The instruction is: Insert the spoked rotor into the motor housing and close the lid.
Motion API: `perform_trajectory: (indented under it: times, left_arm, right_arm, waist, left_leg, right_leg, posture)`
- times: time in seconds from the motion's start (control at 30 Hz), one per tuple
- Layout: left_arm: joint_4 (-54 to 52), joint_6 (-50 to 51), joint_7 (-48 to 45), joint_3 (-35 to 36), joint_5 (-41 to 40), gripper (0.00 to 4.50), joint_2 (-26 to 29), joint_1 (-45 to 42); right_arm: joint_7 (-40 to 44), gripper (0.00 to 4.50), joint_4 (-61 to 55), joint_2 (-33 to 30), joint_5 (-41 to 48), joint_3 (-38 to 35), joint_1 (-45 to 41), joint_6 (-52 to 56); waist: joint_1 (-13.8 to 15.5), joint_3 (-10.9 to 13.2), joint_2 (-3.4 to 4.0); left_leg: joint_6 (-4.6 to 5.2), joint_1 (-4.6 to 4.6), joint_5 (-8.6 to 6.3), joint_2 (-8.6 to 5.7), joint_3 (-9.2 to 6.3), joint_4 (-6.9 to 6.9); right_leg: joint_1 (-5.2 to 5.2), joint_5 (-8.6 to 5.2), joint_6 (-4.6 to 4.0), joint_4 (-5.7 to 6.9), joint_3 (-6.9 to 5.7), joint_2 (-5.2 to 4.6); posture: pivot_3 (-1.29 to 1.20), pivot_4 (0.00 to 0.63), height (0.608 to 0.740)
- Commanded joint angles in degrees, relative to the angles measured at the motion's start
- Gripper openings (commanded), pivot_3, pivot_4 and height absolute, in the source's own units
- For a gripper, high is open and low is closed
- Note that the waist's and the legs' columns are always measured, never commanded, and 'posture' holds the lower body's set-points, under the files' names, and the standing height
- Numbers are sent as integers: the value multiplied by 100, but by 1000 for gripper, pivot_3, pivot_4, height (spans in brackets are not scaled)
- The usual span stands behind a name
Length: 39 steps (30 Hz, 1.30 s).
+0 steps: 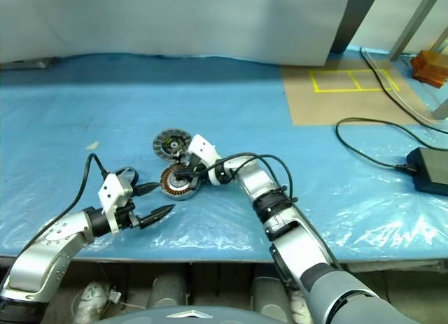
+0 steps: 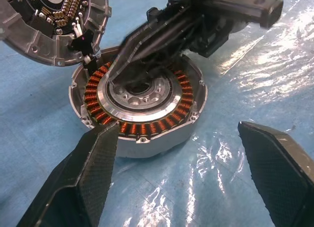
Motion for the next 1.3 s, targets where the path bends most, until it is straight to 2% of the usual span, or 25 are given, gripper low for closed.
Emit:
perform_trajectory:
  times: [0.03,0.13,0.2,0.4,0.57,0.7,0.83,0.97,1.17,1.3]
  left_arm:
    - [-72,-31,-27,88,-72,4073,46,-32]
    - [-67,-31,-28,86,-77,4073,41,-34]
    - [-60,-33,-23,94,-78,4073,40,-37]
    - [17,-48,-54,285,-117,4073,142,-32]
    - [192,-97,-59,506,-121,4073,249,-123]
    - [382,-95,-71,892,-228,4073,424,-399]
    - [422,180,-277,1261,-532,4073,740,-577]
    - [802,374,-477,1444,-636,4073,1086,-779]
    - [1766,390,-807,1208,-322,4073,1554,-1342]
    - [2578,-7,-1095,831,173,4073,1816,-1794]
  right_arm:
    - [314,22,-481,33,293,-38,-160,238]
    - [388,22,-459,-307,-599,868,144,-462]
    - [236,22,-227,-358,-842,1084,266,-553]
    - [96,22,125,-362,-881,970,223,-633]
    - [294,22,-159,-229,-327,492,174,-386]
    - [372,22,-522,-80,447,-169,-66,366]
    - [760,22,-1270,-380,712,-131,-7,1007]
    - [1001,22,-1814,-898,572,139,180,1200]
    - [893,22,-1973,-1394,526,50,285,1136]
    - [707,22,-2142,-1581,550,-33,418,1180]
  waist:
    - [2,0,0]
    - [3,-3,-4]
    - [11,-4,-6]
    - [-14,-5,-5]
    - [9,-5,-5]
    - [14,-5,-7]
    - [10,-5,-9]
    - [29,-5,-9]
    - [34,-4,-12]
    - [48,-5,-15]
  left_leg:
    - [0,-4,0,0,0,0]
    - [-1,-5,1,0,0,-5]
    - [-2,-4,0,1,0,-10]
    - [0,30,-2,-1,5,-10]
    - [8,40,-6,-1,6,-9]
    - [2,10,-1,0,6,-5]
    - [-1,-4,1,3,5,-4]
    - [-3,-2,0,3,5,-16]
    - [-3,-2,1,2,5,-10]
    - [-3,-1,1,0,5,-6]
  right_leg:
    - [-3,0,0,-1,-1,0]
    - [-2,0,0,-2,-9,0]
    - [-2,0,1,-3,-14,0]
    - [18,-1,0,1,3,-1]
    - [29,-1,0,4,3,-2]
    - [7,0,-1,0,1,-1]
    - [-5,1,0,-1,-4,4]
    - [-5,1,1,-3,-10,5]
    - [-5,1,1,-1,-8,2]
    - [-4,1,1,0,-4,1]
  posture:
    - [0,150,740]
    - [0,150,740]
    - [0,150,740]
    - [0,150,740]
    - [0,150,740]
    - [0,150,740]
    - [0,150,740]
    - [0,150,740]
    - [0,150,740]
    - [0,150,740]
